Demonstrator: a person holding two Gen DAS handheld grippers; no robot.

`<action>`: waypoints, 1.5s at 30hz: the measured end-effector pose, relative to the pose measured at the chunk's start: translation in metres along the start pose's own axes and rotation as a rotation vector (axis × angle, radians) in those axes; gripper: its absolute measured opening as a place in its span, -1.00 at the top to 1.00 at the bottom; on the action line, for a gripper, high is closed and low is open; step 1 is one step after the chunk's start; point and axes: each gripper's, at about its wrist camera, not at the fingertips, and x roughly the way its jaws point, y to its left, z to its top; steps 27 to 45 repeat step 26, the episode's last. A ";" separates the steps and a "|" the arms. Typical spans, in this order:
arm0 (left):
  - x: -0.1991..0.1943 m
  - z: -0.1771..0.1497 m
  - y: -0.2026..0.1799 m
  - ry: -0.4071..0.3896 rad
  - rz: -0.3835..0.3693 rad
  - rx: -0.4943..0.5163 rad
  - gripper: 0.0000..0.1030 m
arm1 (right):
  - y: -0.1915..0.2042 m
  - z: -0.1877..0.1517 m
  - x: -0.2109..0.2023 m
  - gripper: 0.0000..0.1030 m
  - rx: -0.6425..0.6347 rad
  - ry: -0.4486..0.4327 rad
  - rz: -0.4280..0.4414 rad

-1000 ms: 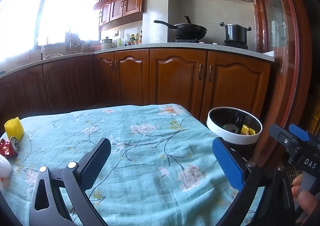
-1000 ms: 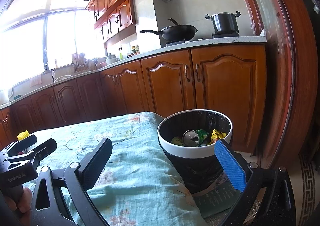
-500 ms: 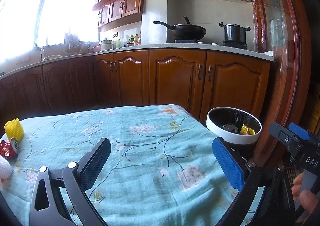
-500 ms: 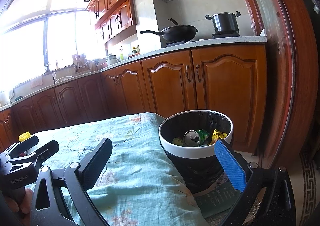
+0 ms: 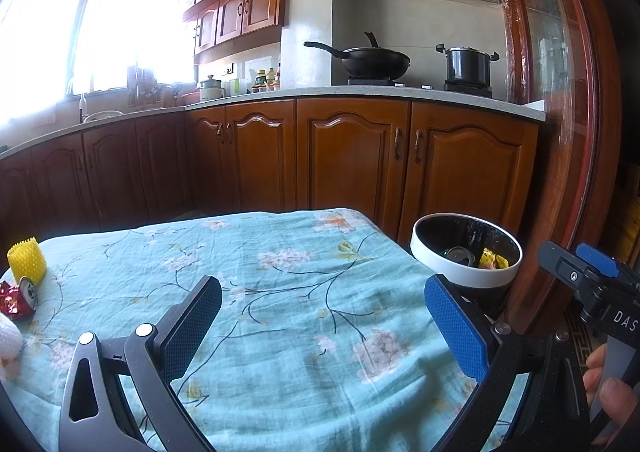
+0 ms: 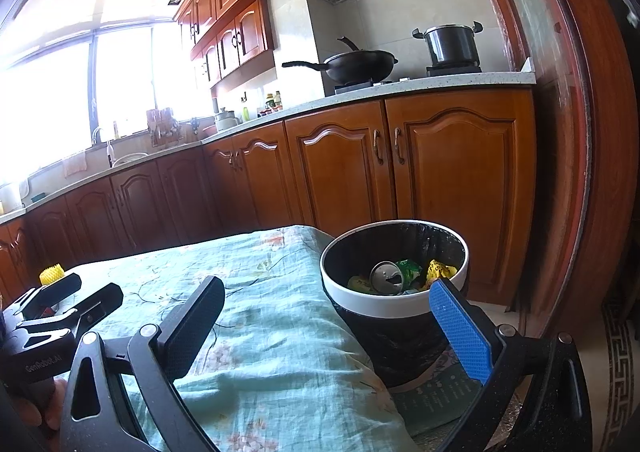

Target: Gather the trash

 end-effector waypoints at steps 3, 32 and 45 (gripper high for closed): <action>0.000 0.000 0.000 -0.001 0.000 0.000 -0.98 | 0.001 0.001 0.001 -1.00 0.002 0.001 0.002; 0.007 0.002 0.002 0.012 -0.030 -0.003 -0.98 | -0.001 0.005 0.008 -1.00 0.018 0.020 0.020; 0.007 0.002 0.002 0.012 -0.030 -0.003 -0.98 | -0.001 0.005 0.008 -1.00 0.018 0.020 0.020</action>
